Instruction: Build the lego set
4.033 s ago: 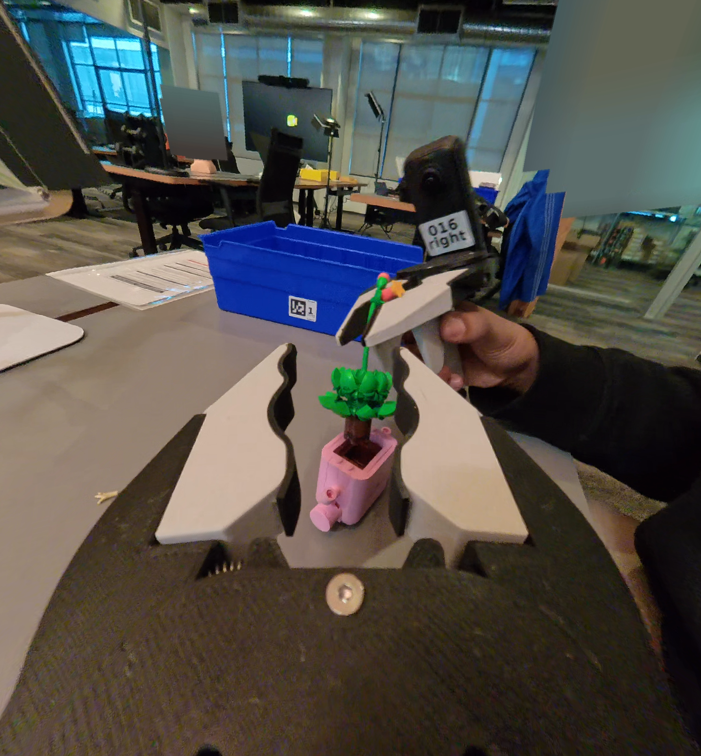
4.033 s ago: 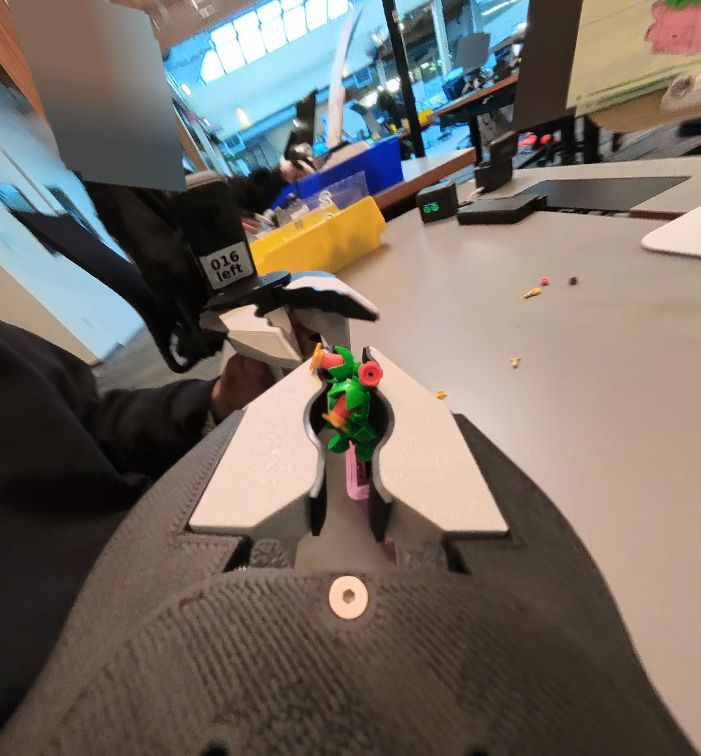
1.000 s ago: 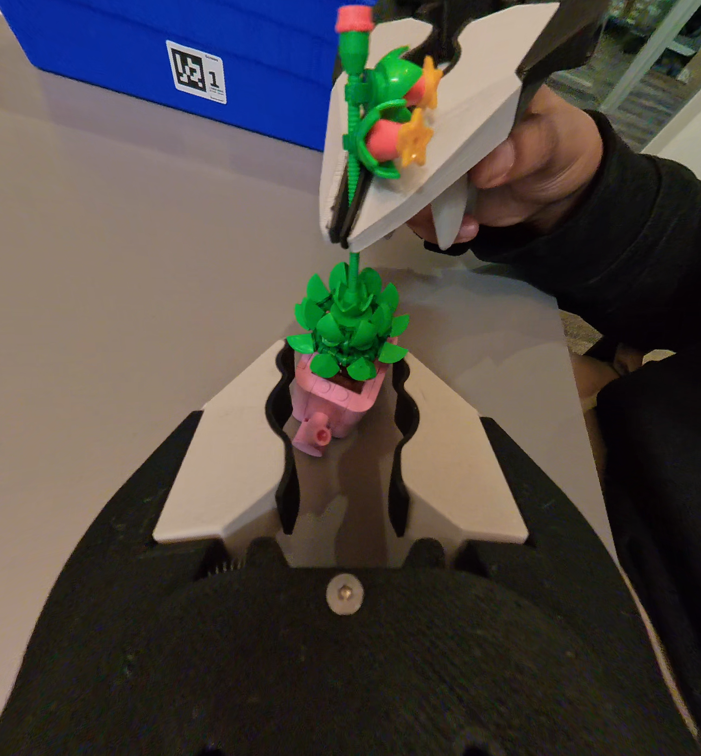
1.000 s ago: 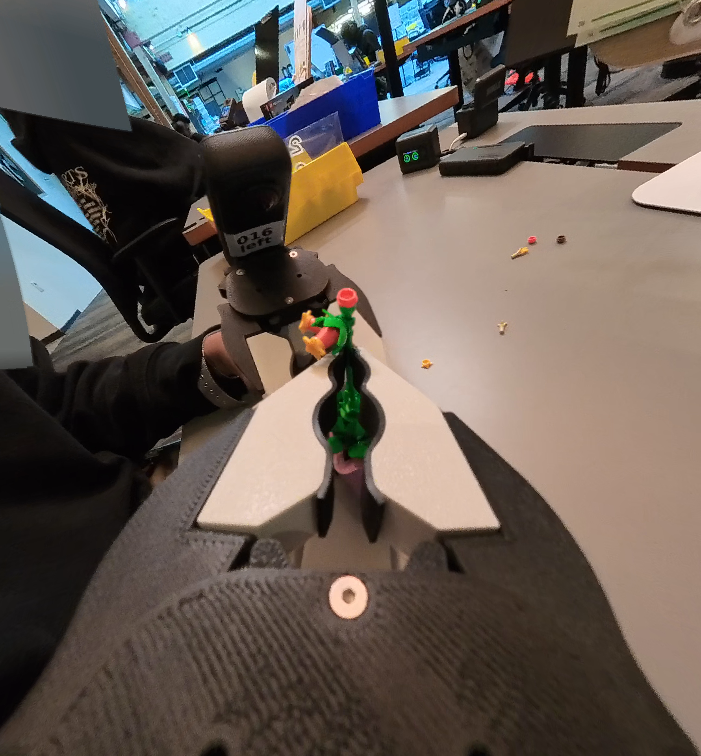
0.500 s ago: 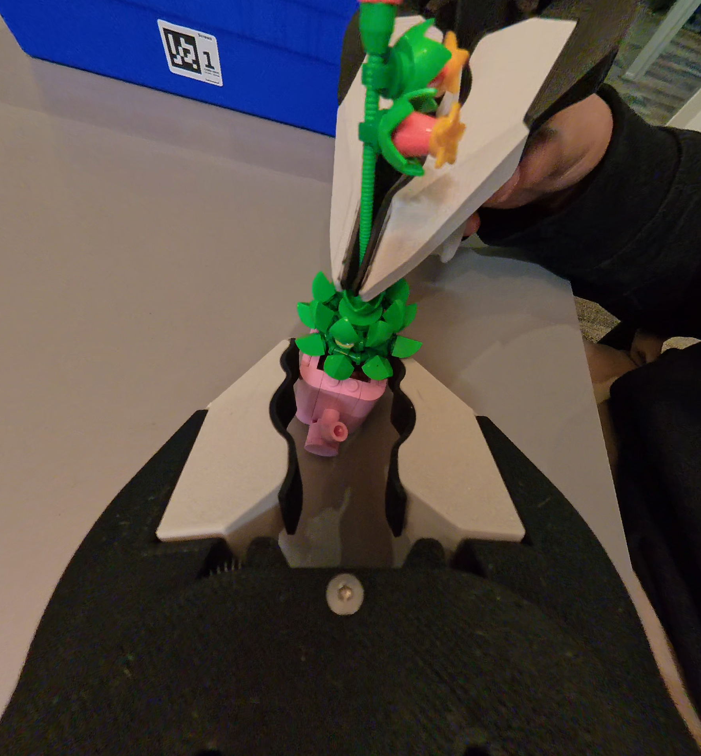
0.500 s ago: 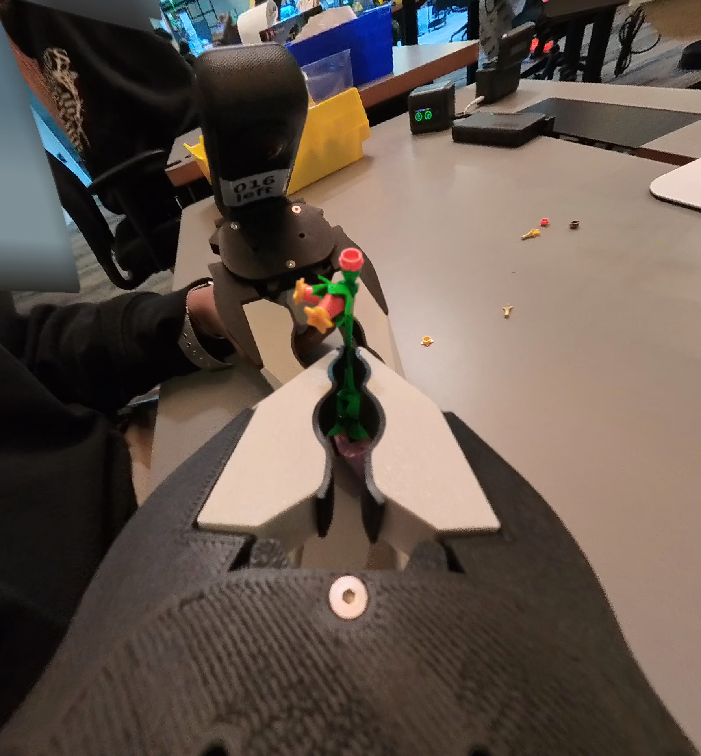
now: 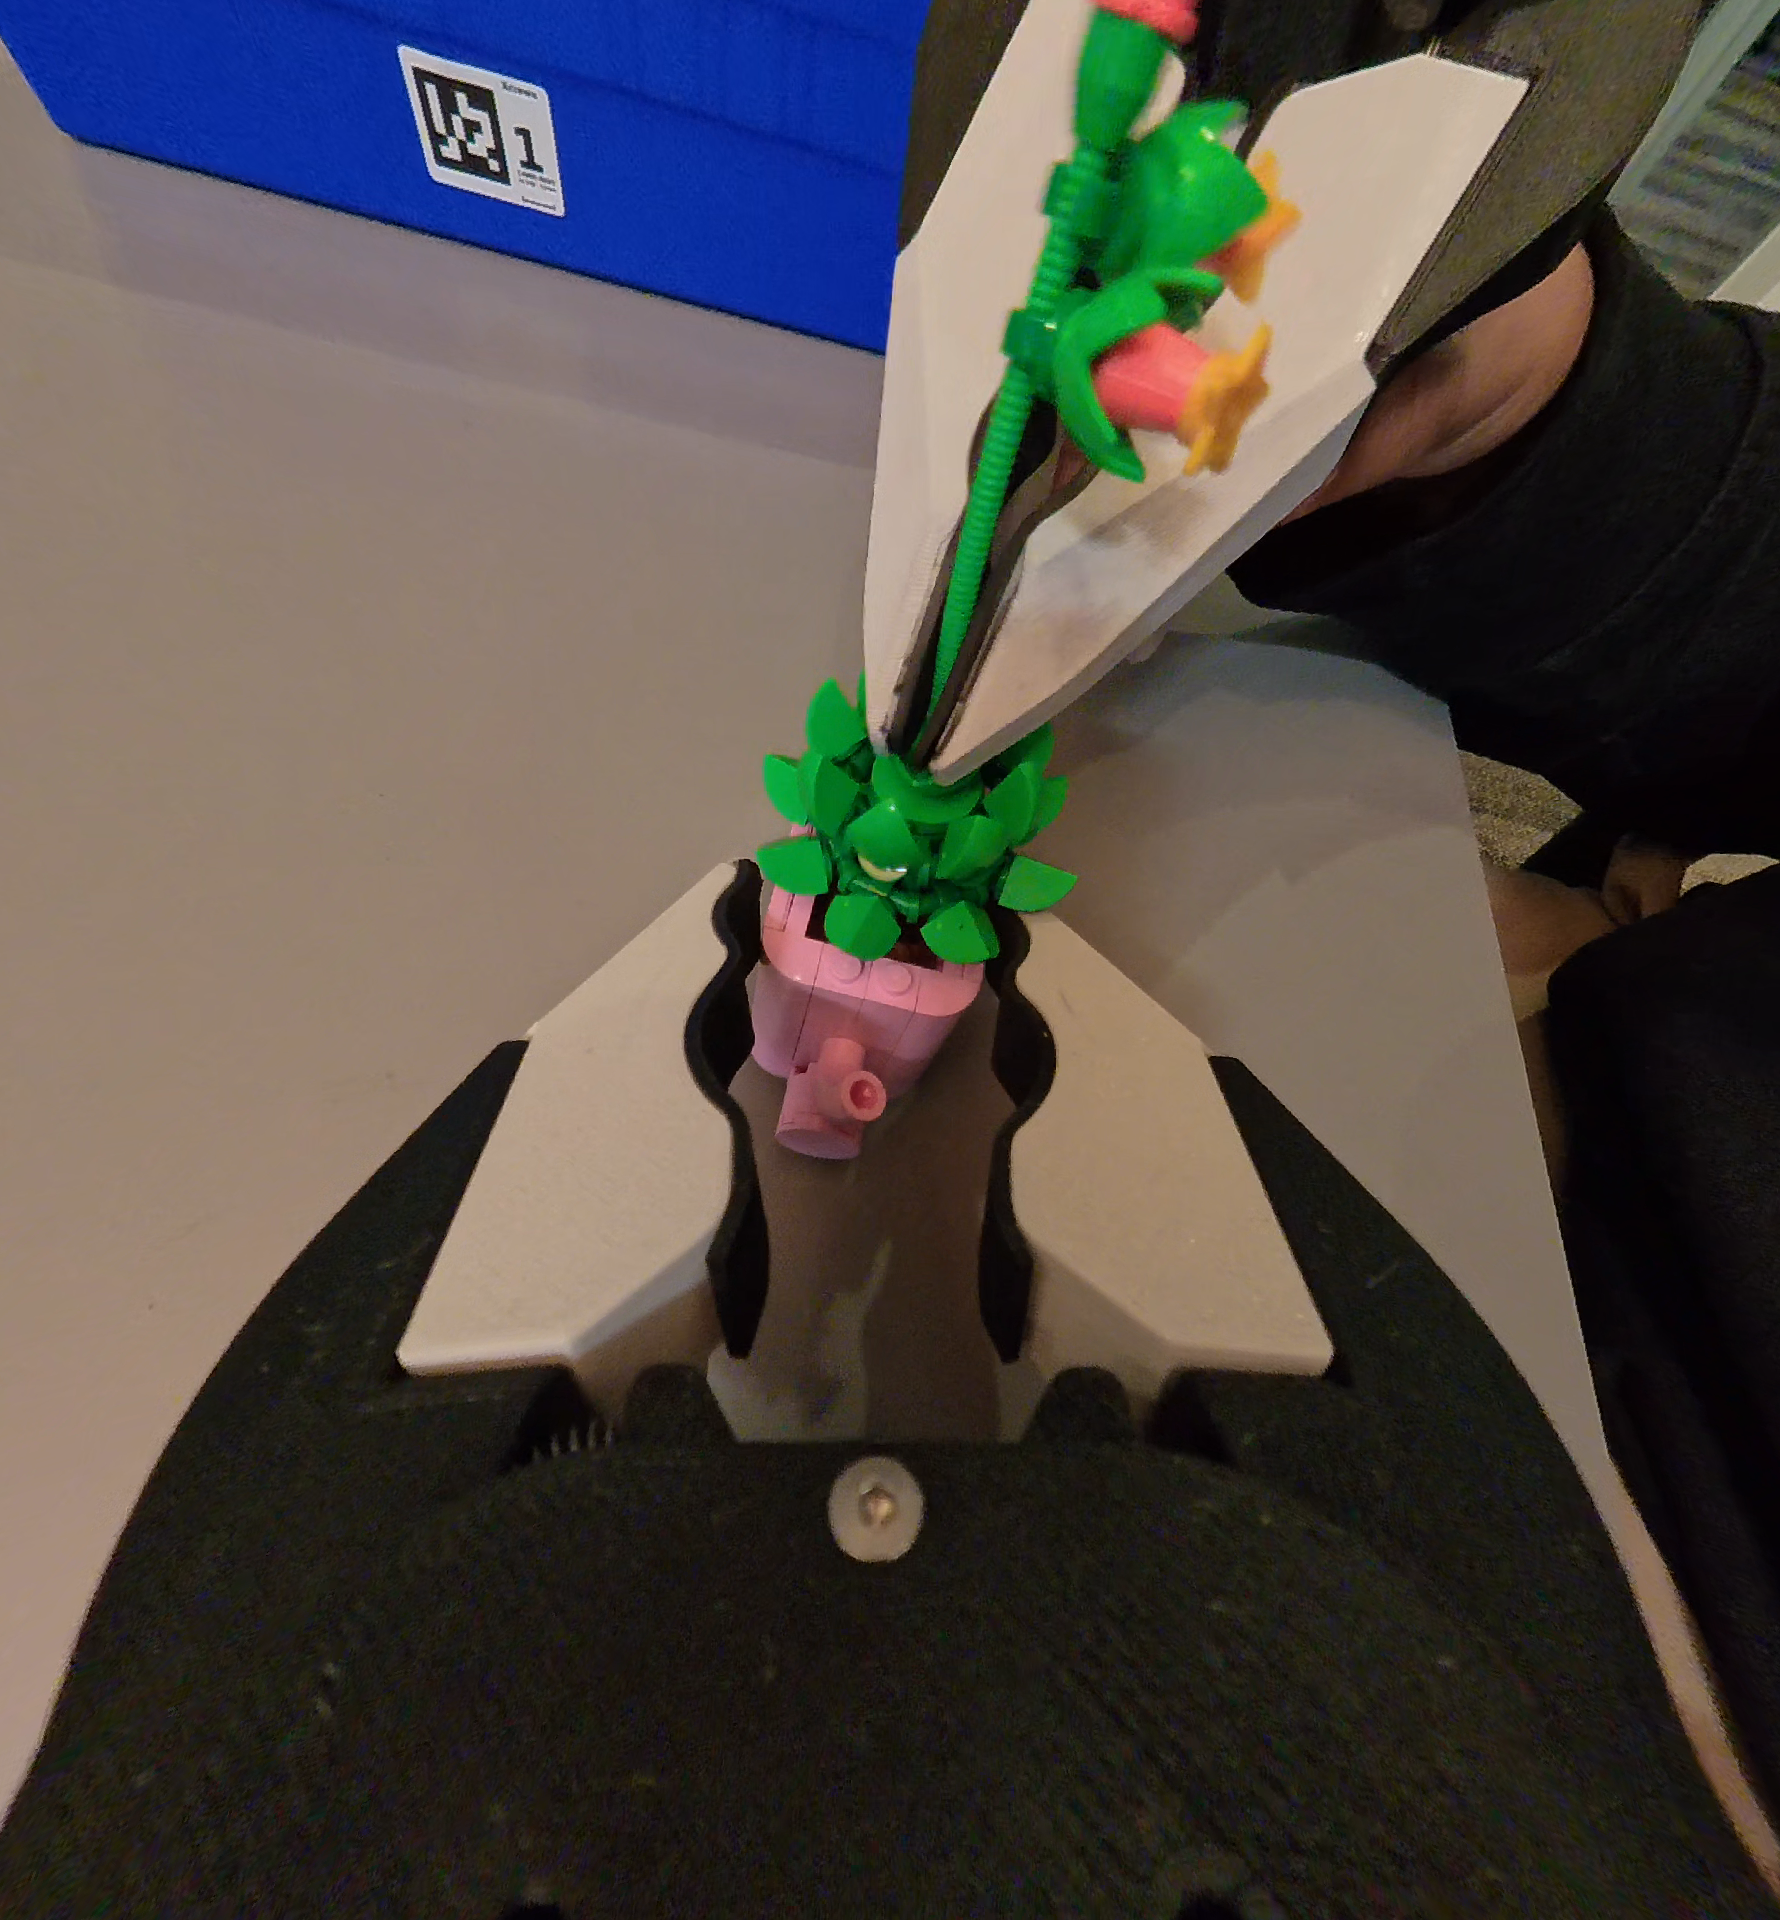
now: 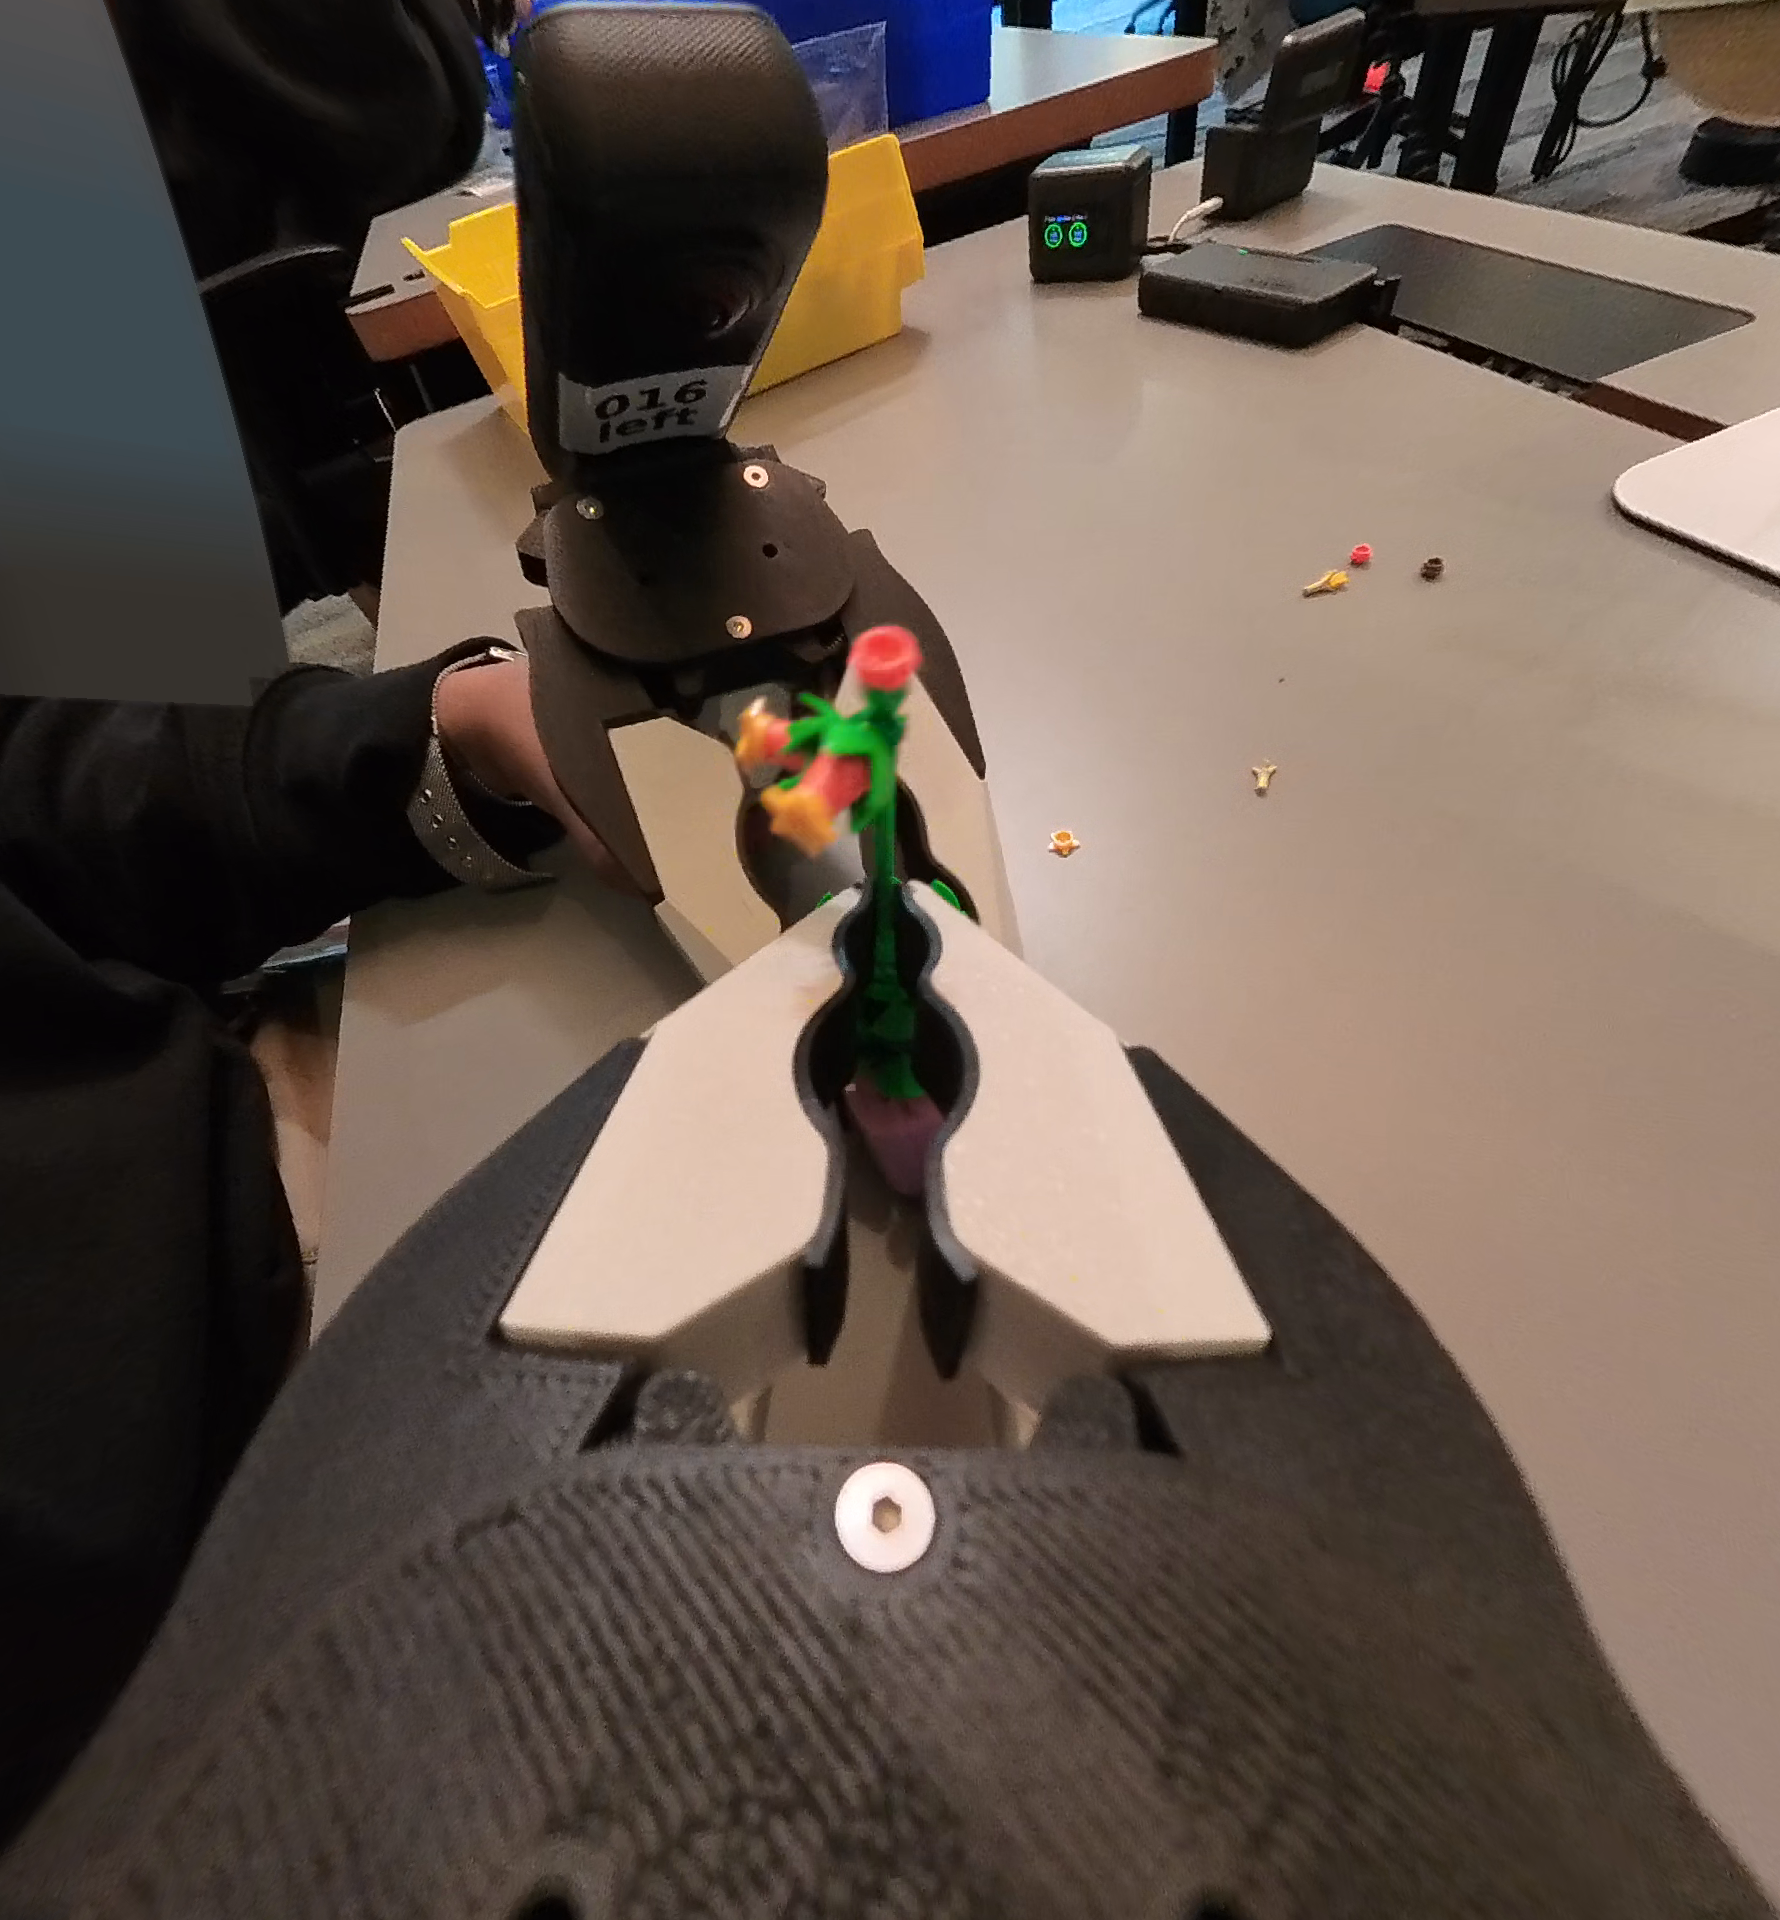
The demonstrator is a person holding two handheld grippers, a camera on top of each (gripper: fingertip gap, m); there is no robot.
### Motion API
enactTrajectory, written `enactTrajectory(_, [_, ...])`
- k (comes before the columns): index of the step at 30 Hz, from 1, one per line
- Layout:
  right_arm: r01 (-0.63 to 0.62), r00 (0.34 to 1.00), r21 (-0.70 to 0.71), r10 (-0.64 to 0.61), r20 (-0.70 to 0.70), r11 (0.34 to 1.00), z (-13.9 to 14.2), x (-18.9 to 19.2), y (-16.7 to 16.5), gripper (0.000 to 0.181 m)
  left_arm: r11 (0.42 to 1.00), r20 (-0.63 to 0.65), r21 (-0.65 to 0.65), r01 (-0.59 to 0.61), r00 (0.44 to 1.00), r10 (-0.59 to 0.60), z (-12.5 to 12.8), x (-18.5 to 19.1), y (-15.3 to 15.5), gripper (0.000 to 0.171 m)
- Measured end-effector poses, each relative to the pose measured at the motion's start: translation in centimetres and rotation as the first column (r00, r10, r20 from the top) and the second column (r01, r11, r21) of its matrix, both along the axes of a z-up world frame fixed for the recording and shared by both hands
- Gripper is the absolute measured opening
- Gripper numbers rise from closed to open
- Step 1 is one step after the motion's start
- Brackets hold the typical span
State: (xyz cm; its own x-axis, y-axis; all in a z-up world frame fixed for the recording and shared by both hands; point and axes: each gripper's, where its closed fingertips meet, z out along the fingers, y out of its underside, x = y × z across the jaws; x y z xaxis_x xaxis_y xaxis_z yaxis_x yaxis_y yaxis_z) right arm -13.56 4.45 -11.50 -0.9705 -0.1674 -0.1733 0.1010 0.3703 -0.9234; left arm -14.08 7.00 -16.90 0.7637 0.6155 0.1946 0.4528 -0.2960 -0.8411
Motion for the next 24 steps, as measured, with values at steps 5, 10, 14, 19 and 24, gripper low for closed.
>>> enactTrajectory(5, [-0.01,1.0,-0.01,0.01,-0.006,1.0,-0.1,0.1,-0.1,0.0,1.0,0.024,0.008,0.016,1.0,-0.016,-0.2,0.3,0.2,0.042])
enactTrajectory(10, [-0.033,0.99,-0.011,0.031,-0.138,0.999,-0.1,0.2,-0.2,0.0,1.0,0.036,0.013,0.016,0.999,-0.016,-0.2,0.5,0.2,0.042])
enactTrajectory(14, [-0.033,0.98,-0.021,0.028,-0.197,0.999,-0.1,0.0,-0.4,0.0,1.0,0.041,0.005,0.004,0.999,-0.005,-0.4,0.4,0.0,0.042])
enactTrajectory(19, [-0.064,0.984,-0.058,0.053,-0.172,0.996,-0.1,0.3,-0.4,0.0,1.0,0.053,-0.008,0.01,0.999,-0.01,-0.6,0.7,-0.2,0.045])
enactTrajectory(24, [-0.158,0.971,-0.093,0.137,-0.196,0.983,0.2,1.3,-0.1,0.0,1.0,0.063,0.001,0.013,0.998,-0.013,-0.6,0.8,-0.2,0.044])
